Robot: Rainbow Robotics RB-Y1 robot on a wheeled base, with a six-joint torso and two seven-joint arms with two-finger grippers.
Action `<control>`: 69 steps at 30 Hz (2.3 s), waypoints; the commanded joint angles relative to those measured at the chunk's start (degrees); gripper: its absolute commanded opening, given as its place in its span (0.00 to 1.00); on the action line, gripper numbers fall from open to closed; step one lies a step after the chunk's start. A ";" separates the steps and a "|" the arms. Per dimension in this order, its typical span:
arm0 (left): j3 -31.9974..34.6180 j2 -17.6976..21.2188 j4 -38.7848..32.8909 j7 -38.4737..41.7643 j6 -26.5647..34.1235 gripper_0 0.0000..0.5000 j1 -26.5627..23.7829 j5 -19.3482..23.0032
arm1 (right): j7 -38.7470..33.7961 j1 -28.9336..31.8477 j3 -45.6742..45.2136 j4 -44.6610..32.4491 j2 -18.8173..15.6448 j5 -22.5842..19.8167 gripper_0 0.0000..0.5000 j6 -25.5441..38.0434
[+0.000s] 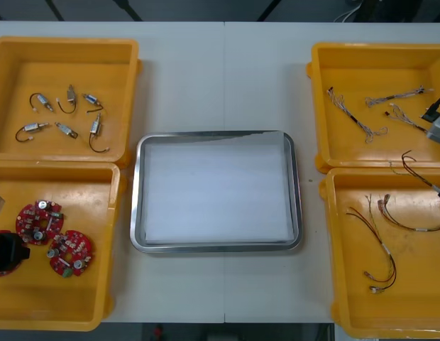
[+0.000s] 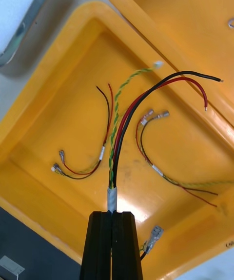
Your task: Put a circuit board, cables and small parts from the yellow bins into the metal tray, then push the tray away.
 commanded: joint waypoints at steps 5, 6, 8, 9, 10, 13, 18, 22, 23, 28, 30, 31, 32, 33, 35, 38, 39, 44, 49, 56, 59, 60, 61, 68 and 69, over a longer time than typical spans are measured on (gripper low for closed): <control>1.97 3.37 -3.01 -0.78 0.47 1.00 -1.79 -0.03 | -3.25 -3.97 2.44 -1.69 3.83 2.35 0.00 -2.05; 1.97 3.54 -3.18 -0.96 0.47 1.00 -2.05 -0.30 | -3.25 -4.05 2.44 -1.69 4.36 2.70 0.00 -2.05; 1.97 3.81 -3.36 -1.22 0.47 1.00 -2.31 -1.18 | -3.25 -4.05 2.44 -1.69 4.97 3.14 0.00 -2.05; 1.97 3.72 -3.36 -1.40 0.47 1.00 -2.40 -1.53 | -3.25 -4.05 2.44 -1.69 5.24 3.32 0.00 -2.05; 1.97 3.72 -3.36 -1.49 0.47 1.00 -2.40 -1.62 | -3.25 -4.05 2.44 -1.69 5.33 3.40 0.00 -2.05; 1.97 3.72 -3.45 -1.92 0.47 1.00 -2.49 -1.62 | -3.25 -4.05 2.44 -1.69 5.59 3.14 0.00 -2.05; 1.97 3.72 -3.01 -2.98 0.47 1.00 -2.49 -1.70 | -3.25 -4.05 2.44 -1.69 5.59 2.79 0.00 -1.70; 1.53 3.63 -2.74 -3.33 0.47 1.00 -2.58 -1.62 | -3.25 -4.05 2.44 -1.69 5.59 2.79 0.00 -1.70; 1.09 3.63 -2.57 -3.42 0.29 1.00 -2.75 -1.62 | -3.25 -4.05 2.44 -1.69 5.59 2.79 0.00 -1.70; -0.76 3.63 -1.78 -3.95 -1.99 1.00 -3.02 -1.79 | -3.25 -4.05 2.44 -1.69 5.59 2.79 0.00 -1.70; -0.76 3.63 -1.69 -4.30 -1.99 1.00 -3.02 -1.79 | -3.25 -4.05 2.44 -1.69 5.59 2.79 0.00 -1.70; -0.76 3.63 -1.60 -4.39 -1.99 1.00 -2.93 -1.79 | -3.25 -4.05 2.44 -1.69 5.59 2.79 0.00 -1.70; -0.76 3.63 -1.60 -4.47 -1.99 1.00 -2.93 -1.70 | -3.25 -4.05 2.44 -1.69 5.59 2.79 0.00 -1.70; -0.93 3.63 -1.25 -4.56 -1.99 1.00 -3.02 -1.62 | -3.25 -4.05 2.44 -1.69 5.59 2.79 0.00 -1.70; -0.93 3.37 -0.90 -4.83 -2.35 1.00 -2.93 -1.53 | -3.25 -4.05 2.44 -1.69 5.59 2.79 0.00 -1.70; -1.02 2.49 0.33 -5.35 -2.96 1.00 -3.02 -1.09 | -3.25 -4.05 2.44 -1.69 5.59 2.79 0.00 -1.70; -1.11 2.22 0.68 -5.53 -3.31 1.00 -3.02 -1.00 | -3.25 -4.05 2.44 -1.69 5.59 2.79 0.00 -1.70; -1.55 2.14 0.77 -5.79 -3.49 1.00 -3.02 -0.47 | -3.25 -4.05 2.44 -1.69 5.59 2.79 0.00 -1.70; -1.99 2.14 0.77 -5.88 -3.66 1.00 -3.02 -0.56 | -3.25 -4.05 2.44 -1.69 5.59 2.79 0.00 -1.70; -3.92 2.14 1.21 -5.79 -5.60 1.00 -3.55 -1.09 | -3.25 -4.05 2.44 -1.69 5.59 2.79 0.00 -1.70; -4.01 2.14 1.56 -5.88 -5.60 1.00 -3.63 -1.26 | -3.25 -4.05 2.44 -1.69 5.59 2.79 0.00 -1.70; -4.01 2.14 1.56 -5.88 -5.68 1.00 -3.55 -1.26 | -3.25 -4.05 2.44 -1.69 5.59 2.79 0.00 -1.70; -4.01 2.22 1.65 -5.88 -5.68 1.00 -3.63 -1.26 | -3.25 -4.05 2.44 -1.69 5.59 2.79 0.00 -1.70; -4.01 2.14 2.71 -6.14 -6.21 1.00 -3.55 -0.21 | -3.25 -4.05 2.44 -1.69 5.59 2.79 0.00 -1.70; -4.01 2.14 2.79 -6.14 -6.30 1.00 -3.55 -0.03 | -3.25 -4.05 2.44 -1.69 5.59 2.79 0.00 -1.70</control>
